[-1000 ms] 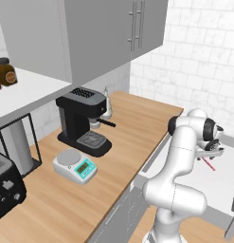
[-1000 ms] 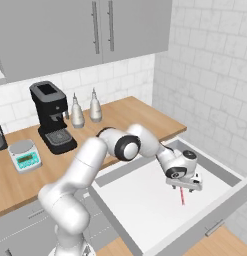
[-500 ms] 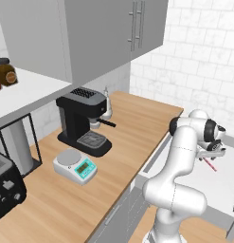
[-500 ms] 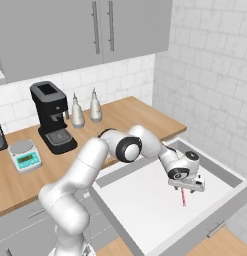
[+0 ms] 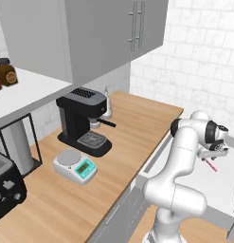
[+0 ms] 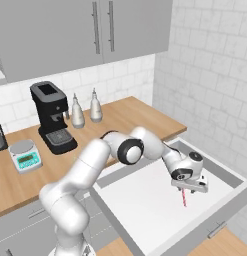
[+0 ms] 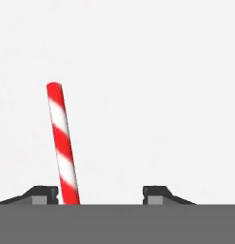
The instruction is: Take a straw from the drawer in front and place it inside the glass cup on the dining counter.
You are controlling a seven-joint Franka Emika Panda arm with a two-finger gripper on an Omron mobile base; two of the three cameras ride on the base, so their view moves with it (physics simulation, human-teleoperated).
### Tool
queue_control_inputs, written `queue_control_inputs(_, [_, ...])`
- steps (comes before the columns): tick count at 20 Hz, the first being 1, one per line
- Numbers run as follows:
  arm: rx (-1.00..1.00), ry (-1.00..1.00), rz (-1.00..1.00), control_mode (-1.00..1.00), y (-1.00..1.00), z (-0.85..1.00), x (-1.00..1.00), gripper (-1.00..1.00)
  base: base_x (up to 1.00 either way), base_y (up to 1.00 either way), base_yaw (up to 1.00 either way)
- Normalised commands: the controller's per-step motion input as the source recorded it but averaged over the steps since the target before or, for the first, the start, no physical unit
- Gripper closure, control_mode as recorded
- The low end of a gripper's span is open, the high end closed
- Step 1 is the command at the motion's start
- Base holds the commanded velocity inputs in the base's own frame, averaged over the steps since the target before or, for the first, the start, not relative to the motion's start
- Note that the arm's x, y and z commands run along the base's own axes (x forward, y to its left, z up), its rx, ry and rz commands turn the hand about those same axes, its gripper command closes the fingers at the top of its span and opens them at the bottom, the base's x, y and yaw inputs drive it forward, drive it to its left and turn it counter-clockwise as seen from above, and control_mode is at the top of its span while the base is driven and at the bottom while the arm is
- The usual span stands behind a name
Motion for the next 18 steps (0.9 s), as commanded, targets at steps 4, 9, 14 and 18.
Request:
queue_control_inputs(4, [0.00,-0.01,0.01,-1.00,0.00,-0.45,0.00,1.00,0.00,0.00,0.00])
queue_control_inputs(9, [0.00,0.00,0.00,-1.00,0.14,-0.49,-0.09,1.00,0.00,0.00,0.00])
queue_control_inputs(14, [0.00,0.00,0.00,-1.00,0.16,-0.45,-0.06,1.00,0.00,0.00,0.00])
queue_control_inputs(18, [0.00,0.00,0.00,-1.00,0.11,-0.73,-0.01,1.00,0.00,0.00,0.00])
